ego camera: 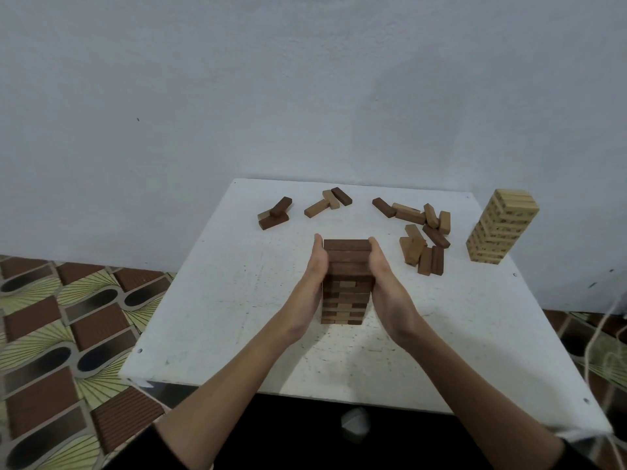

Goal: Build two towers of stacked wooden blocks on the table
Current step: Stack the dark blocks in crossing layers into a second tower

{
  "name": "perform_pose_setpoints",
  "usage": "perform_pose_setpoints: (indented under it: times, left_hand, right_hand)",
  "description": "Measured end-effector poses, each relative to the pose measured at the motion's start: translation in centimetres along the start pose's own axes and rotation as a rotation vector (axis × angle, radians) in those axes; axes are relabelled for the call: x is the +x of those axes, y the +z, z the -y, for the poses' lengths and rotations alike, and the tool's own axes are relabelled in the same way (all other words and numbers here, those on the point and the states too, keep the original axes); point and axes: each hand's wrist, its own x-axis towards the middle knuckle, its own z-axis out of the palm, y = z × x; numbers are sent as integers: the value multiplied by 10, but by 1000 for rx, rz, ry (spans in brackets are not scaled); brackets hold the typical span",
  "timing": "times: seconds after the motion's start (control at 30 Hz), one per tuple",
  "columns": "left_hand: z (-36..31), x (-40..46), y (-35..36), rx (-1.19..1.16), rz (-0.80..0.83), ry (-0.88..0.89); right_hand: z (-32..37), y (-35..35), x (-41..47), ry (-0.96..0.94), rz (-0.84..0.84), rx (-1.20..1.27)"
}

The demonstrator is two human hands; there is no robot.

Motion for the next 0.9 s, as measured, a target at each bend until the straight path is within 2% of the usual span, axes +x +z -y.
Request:
perform_pose_setpoints:
  times: [0.1, 0.2, 0.57, 0.73, 0.9]
  left_hand:
    - [9, 4, -6, 46, 64, 35]
    - [10, 6, -6, 85, 81, 38]
    - [17, 12, -5, 70, 41, 54]
    - [14, 10, -11, 65, 78, 62]
    - [8, 18, -34, 252, 117, 179]
  right_hand:
    - [-4, -4, 0, 13, 36, -95]
    - [-11, -6, 7, -3, 35, -84]
    - [-15, -6, 5, -28, 45, -94]
    - [-11, -11, 6, 1, 66, -117]
    - [1, -29, 13, -51, 130, -258]
